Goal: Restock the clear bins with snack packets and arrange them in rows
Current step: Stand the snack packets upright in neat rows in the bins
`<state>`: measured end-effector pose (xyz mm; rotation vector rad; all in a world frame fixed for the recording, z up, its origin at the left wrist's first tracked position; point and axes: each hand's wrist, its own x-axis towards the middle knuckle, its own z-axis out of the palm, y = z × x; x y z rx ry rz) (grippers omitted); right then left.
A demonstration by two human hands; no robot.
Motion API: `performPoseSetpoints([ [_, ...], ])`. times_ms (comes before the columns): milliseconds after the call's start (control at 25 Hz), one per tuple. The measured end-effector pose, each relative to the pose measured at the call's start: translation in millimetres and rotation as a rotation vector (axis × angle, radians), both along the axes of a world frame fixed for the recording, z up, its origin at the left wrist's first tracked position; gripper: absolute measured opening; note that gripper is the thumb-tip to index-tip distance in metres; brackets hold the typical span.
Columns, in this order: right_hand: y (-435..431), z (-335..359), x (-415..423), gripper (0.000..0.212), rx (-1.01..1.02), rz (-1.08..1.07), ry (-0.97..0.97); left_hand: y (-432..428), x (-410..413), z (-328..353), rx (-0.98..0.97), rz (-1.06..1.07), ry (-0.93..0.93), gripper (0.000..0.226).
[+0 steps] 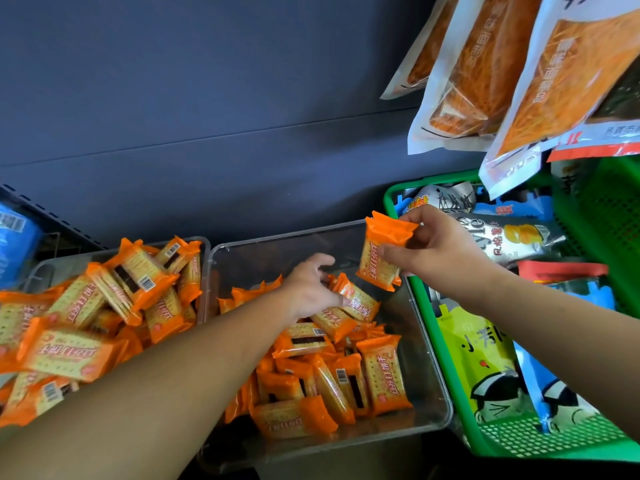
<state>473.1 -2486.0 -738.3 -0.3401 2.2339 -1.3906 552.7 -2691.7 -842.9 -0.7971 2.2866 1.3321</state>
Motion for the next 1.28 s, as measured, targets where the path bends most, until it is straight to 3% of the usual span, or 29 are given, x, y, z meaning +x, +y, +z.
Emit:
performPoseSetpoints([
  [80, 0, -2, -2, 0.037, -0.004, 0.004, 0.0, 2, 4, 6, -0.003, -0.055, -0.024, 0.083],
  [200, 2, -4, -6, 0.039, -0.025, 0.003, -0.047, 4, 9, 26, -0.032, -0.074, 0.016, 0.051],
  [360, -1, -3, -9, 0.031, 0.026, 0.046, 0.014, -14, 24, 68, -0.123, -0.009, 0.096, 0.039],
  [520, -23, 1, 0, 0.03, 0.155, 0.199, 0.135, -41, 52, 105, -0.159, 0.073, 0.167, 0.05],
  [640, -35, -7, -7, 0.042, 0.345, 0.282, 0.246, -49, 66, 108, -0.166, 0.111, 0.228, 0.056],
  [800, -44, -27, -21, 0.046, 0.673, 0.377, 0.547, -54, 67, 95, -0.125, 0.053, 0.21, 0.062],
  [960, -47, -41, -35, 0.046, 0.822, 0.439, 0.726, -62, 54, 90, -0.087, 0.023, 0.217, 0.068],
  [1280, -51, -57, -35, 0.046, 0.822, 0.379, 0.726, -49, 33, 82, -0.003, 0.047, 0.244, 0.068],
])
